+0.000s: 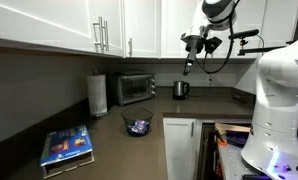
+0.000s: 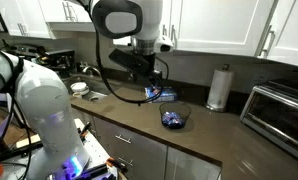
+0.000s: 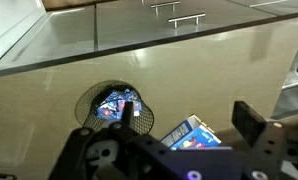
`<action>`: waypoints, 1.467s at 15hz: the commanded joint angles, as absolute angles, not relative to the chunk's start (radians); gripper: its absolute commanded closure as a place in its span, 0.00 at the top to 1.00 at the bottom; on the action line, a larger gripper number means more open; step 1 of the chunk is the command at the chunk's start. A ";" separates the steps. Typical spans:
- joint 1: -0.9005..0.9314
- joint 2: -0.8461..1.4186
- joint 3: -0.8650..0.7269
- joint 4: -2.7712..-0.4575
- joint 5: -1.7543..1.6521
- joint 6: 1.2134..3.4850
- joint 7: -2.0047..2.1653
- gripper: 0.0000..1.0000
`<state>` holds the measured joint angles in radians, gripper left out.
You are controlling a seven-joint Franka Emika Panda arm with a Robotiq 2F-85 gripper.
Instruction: Pour the contents of the basket onto the counter
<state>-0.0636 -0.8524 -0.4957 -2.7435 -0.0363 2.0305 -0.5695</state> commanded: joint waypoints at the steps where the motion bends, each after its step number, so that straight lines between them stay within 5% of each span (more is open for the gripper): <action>1: -0.085 -0.844 -0.476 -2.742 -0.016 2.029 -0.586 1.00; 12: -0.085 -0.844 -0.476 -2.742 -0.016 2.029 -0.586 1.00; 22: 0.027 -0.578 -0.302 -2.658 -0.042 2.341 -0.536 1.00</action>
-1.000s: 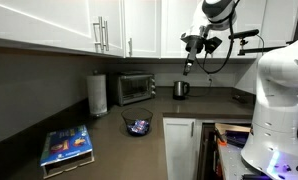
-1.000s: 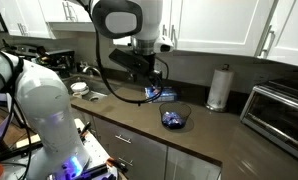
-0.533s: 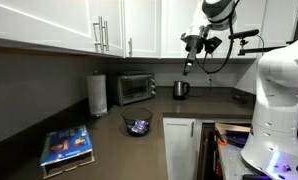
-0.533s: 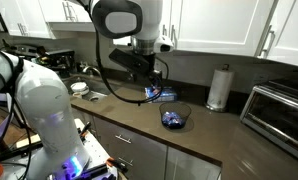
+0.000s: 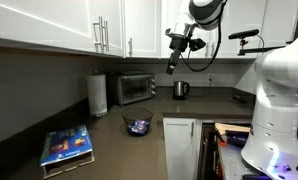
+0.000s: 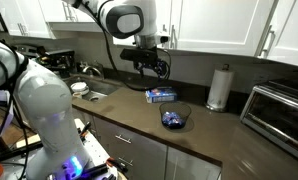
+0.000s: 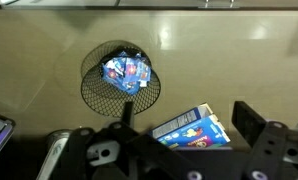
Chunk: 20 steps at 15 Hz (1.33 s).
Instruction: Pour the contents of the basket onto the counter
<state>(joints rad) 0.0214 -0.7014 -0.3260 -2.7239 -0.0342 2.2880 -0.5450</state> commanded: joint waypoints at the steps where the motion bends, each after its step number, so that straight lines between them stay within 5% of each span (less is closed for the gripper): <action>1: 0.027 -0.550 -0.303 -2.642 -0.034 2.348 -0.541 1.00; 11: 0.027 -0.184 -0.354 -2.449 0.067 2.510 -0.643 1.00; 20: -0.079 0.131 -0.243 -2.285 0.211 2.586 -0.756 1.00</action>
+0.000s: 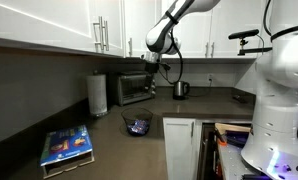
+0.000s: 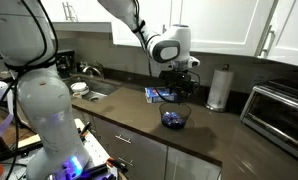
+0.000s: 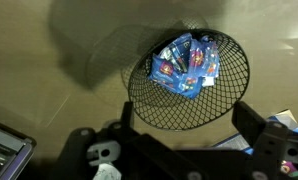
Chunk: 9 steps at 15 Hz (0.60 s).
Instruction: Pour the contents of the basket onto the counter
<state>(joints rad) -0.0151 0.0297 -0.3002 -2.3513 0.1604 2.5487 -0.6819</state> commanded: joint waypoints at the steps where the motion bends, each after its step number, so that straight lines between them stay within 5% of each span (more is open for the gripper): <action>1: -0.099 0.157 -0.225 -2.269 0.212 2.594 -0.768 1.00; 9: -0.208 0.256 -0.118 -2.205 0.173 2.596 -0.747 1.00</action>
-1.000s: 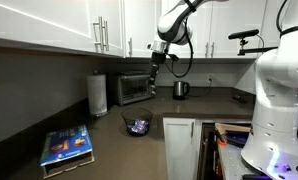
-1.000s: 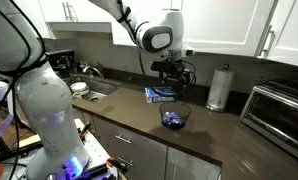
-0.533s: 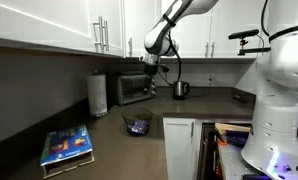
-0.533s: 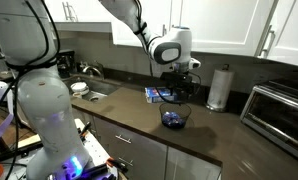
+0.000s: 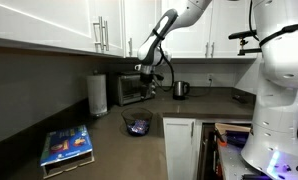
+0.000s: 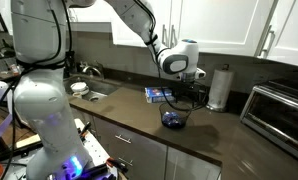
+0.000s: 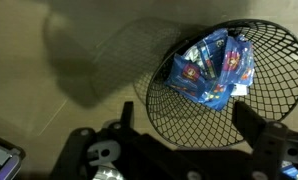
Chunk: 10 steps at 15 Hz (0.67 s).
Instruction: Pour the contents of the basket onto the counter
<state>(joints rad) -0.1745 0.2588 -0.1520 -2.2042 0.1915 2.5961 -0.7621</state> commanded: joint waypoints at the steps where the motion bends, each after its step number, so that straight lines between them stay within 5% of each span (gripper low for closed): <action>1: -0.212 0.261 -0.114 -2.200 0.173 2.596 -0.748 1.00; 10: -0.267 0.392 -0.064 -2.167 0.211 2.707 -0.789 1.00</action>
